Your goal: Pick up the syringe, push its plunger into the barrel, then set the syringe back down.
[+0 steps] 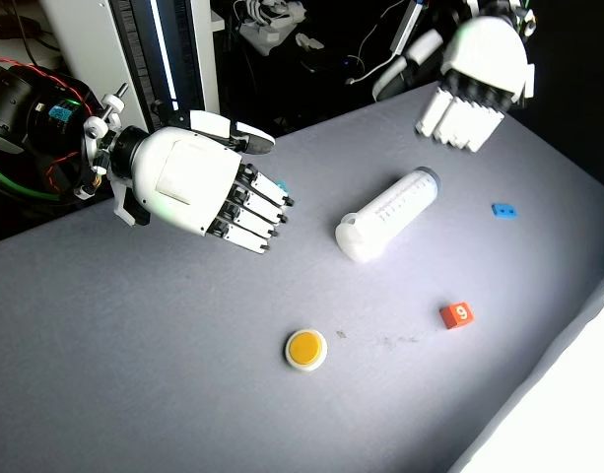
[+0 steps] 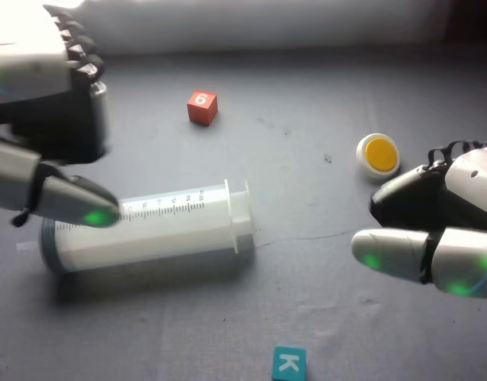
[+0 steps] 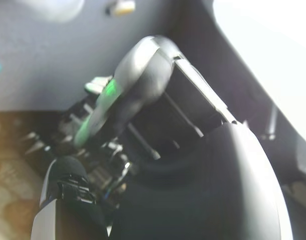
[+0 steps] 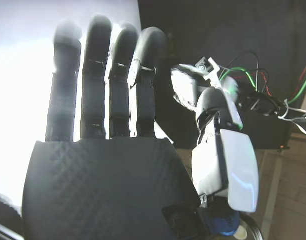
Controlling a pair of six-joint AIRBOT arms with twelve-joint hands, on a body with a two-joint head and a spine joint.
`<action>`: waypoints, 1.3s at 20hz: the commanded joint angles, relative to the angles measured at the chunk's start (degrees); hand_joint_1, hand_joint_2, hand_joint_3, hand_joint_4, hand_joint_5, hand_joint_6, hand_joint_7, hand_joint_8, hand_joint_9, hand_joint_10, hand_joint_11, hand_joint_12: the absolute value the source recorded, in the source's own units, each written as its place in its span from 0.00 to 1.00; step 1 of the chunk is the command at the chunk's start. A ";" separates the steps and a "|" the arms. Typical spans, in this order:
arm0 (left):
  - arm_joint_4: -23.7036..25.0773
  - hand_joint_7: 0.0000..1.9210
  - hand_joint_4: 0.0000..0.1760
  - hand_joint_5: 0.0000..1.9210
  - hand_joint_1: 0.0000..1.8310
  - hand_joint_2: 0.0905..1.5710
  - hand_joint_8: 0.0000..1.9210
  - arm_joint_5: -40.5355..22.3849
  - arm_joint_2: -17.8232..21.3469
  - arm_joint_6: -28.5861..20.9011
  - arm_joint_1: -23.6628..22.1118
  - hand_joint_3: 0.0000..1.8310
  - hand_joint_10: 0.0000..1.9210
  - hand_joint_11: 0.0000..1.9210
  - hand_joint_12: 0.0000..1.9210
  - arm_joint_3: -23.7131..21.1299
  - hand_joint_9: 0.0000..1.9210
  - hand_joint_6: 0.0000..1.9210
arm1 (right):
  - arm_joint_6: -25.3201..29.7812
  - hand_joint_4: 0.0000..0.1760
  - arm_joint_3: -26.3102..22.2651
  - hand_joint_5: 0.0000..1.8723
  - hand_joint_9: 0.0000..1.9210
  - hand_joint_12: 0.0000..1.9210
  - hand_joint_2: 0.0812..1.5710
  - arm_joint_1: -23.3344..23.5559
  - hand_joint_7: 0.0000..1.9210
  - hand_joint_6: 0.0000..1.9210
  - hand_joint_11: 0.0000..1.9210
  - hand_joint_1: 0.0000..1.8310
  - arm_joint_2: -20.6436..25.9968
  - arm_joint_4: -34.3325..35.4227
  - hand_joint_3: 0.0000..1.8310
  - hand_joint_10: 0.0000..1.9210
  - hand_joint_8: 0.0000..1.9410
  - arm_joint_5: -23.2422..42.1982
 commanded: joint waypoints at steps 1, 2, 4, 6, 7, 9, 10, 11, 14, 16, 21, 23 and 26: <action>-2.93 0.96 0.00 0.90 0.55 0.85 1.00 -5.22 0.31 0.12 -1.68 0.01 1.00 1.00 1.00 0.27 0.98 1.00 | 0.23 0.24 -0.25 0.77 0.83 1.00 0.85 0.55 0.79 1.00 0.95 0.11 0.18 -1.53 0.00 1.00 1.00 6.66; -1.38 0.91 0.00 0.86 0.67 0.83 1.00 -8.74 0.55 0.12 -2.35 0.00 1.00 0.97 1.00 1.12 0.93 1.00 | 0.23 0.34 -0.26 0.77 0.85 1.00 0.89 0.55 0.81 1.00 0.97 0.32 0.17 -1.62 0.00 1.00 1.00 6.68; -1.29 0.86 0.00 0.82 0.69 0.84 1.00 -10.97 0.93 0.13 -2.43 0.00 1.00 0.92 1.00 2.04 0.89 1.00 | 0.23 0.42 -0.27 0.76 0.87 1.00 0.91 0.54 0.83 1.00 0.98 0.54 0.17 -2.19 0.00 1.00 1.00 6.88; -1.23 0.85 0.00 0.82 0.68 0.86 1.00 -12.73 1.05 0.13 -2.68 0.01 1.00 0.92 1.00 3.06 0.89 1.00 | 0.23 0.47 -0.29 0.75 0.85 1.00 0.91 0.54 0.81 1.00 0.96 0.57 0.17 -2.23 0.00 1.00 1.00 6.89; -0.58 0.85 0.00 0.81 0.70 0.84 1.00 -14.08 1.12 0.18 -2.70 0.00 1.00 0.91 1.00 3.59 0.88 1.00 | 0.23 0.46 -0.29 0.74 0.84 1.00 0.91 0.54 0.80 1.00 0.94 0.55 0.17 -2.23 0.00 1.00 1.00 6.90; 1.38 0.85 0.00 0.81 0.68 0.85 1.00 -17.29 1.23 0.29 -2.87 0.00 1.00 0.90 1.00 4.32 0.88 1.00 | 0.23 0.43 -0.30 0.74 0.84 1.00 0.92 0.54 0.80 1.00 0.94 0.52 0.17 -2.23 0.00 1.00 1.00 6.91; 1.45 0.85 0.00 0.81 0.69 0.85 1.00 -18.82 1.19 0.29 -2.86 0.00 1.00 0.91 1.00 4.64 0.88 1.00 | 0.24 0.43 -0.30 0.74 0.85 1.00 0.93 0.55 0.80 1.00 0.94 0.52 0.17 -2.26 0.00 1.00 1.00 6.91; 1.45 0.84 0.00 0.81 0.69 0.84 1.00 -19.75 1.19 0.29 -2.86 0.00 1.00 0.90 1.00 4.78 0.87 1.00 | 0.24 0.42 -0.31 0.74 0.84 1.00 0.93 0.55 0.80 1.00 0.94 0.52 0.17 -2.36 0.00 1.00 1.00 6.91; 1.06 0.84 0.00 0.81 0.67 0.85 1.00 -23.17 1.09 0.29 -3.16 0.01 1.00 0.90 1.00 4.83 0.87 1.00 | 0.24 0.44 -0.34 0.72 0.82 1.00 0.93 0.54 0.79 1.00 0.92 0.51 0.16 -2.55 0.00 1.00 1.00 6.93; -0.20 0.85 0.00 0.82 0.68 0.85 1.00 -28.25 0.90 1.69 -2.89 0.00 1.00 0.91 1.00 4.95 0.88 1.00 | 0.25 0.43 -0.34 0.72 0.82 1.00 0.93 0.54 0.79 1.00 0.92 0.48 0.15 -2.65 0.00 1.00 1.00 6.97; -3.28 0.84 0.00 0.81 0.68 0.85 1.00 -33.93 0.86 11.90 -1.02 0.00 1.00 0.89 1.00 5.05 0.87 1.00 | 0.26 0.49 -0.34 0.70 0.80 1.00 0.90 0.54 0.76 1.00 0.90 0.52 0.14 -3.06 0.00 1.00 1.00 7.13; -3.28 0.84 0.00 0.81 0.69 0.85 1.00 -34.19 1.08 12.89 -0.48 0.00 1.00 0.89 1.00 4.61 0.87 1.00 | 0.26 0.51 -0.34 0.70 0.79 1.00 0.90 0.54 0.76 1.00 0.89 0.52 0.15 -3.07 0.00 1.00 1.00 7.14; -3.69 0.84 0.00 0.81 0.66 0.86 1.00 -33.44 0.88 13.25 -0.37 0.01 1.00 0.89 1.00 3.96 0.87 1.00 | 0.26 0.53 -0.34 0.70 0.79 1.00 0.89 0.54 0.75 1.00 0.89 0.53 0.14 -3.13 0.00 1.00 1.00 7.16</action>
